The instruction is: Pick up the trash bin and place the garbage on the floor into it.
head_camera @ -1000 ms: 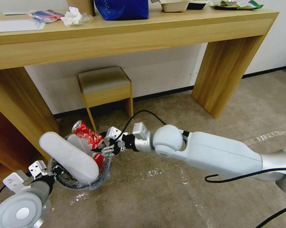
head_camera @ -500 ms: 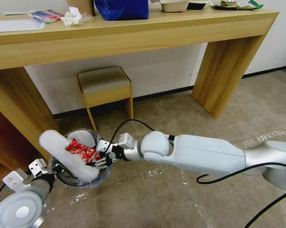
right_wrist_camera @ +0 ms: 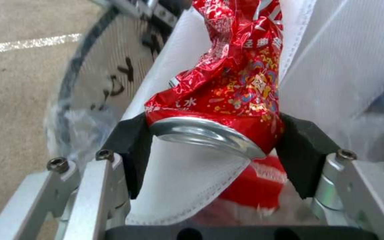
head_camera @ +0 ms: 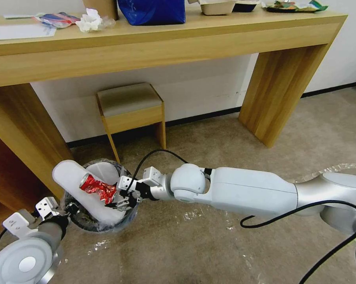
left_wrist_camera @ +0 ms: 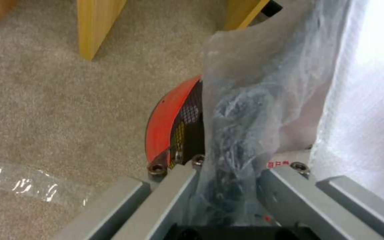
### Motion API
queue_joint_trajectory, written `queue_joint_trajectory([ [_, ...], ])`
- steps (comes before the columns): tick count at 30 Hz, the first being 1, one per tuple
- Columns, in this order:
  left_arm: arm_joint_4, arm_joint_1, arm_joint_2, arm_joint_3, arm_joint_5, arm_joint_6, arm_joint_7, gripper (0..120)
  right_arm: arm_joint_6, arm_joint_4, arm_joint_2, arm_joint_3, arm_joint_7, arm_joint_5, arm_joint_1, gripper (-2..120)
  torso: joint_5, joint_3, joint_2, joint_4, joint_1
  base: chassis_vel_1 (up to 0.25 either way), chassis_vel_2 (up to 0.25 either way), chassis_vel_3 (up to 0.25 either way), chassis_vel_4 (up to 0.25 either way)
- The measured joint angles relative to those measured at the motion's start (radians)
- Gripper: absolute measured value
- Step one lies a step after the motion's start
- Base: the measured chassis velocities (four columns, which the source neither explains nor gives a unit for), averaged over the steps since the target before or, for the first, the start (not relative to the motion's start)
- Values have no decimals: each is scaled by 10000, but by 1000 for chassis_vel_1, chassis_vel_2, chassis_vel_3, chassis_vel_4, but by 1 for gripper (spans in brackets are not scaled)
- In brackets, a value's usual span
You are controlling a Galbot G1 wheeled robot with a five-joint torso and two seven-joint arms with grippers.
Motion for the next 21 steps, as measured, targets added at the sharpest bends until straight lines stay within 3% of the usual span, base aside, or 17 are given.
queue_joint_trajectory([
  [21,-22,64,-83,32,33,-2,0,0,-2,-283,-121,-127,22,-30,-224,59,0,0,0,0,0,0,0,0,0],
])
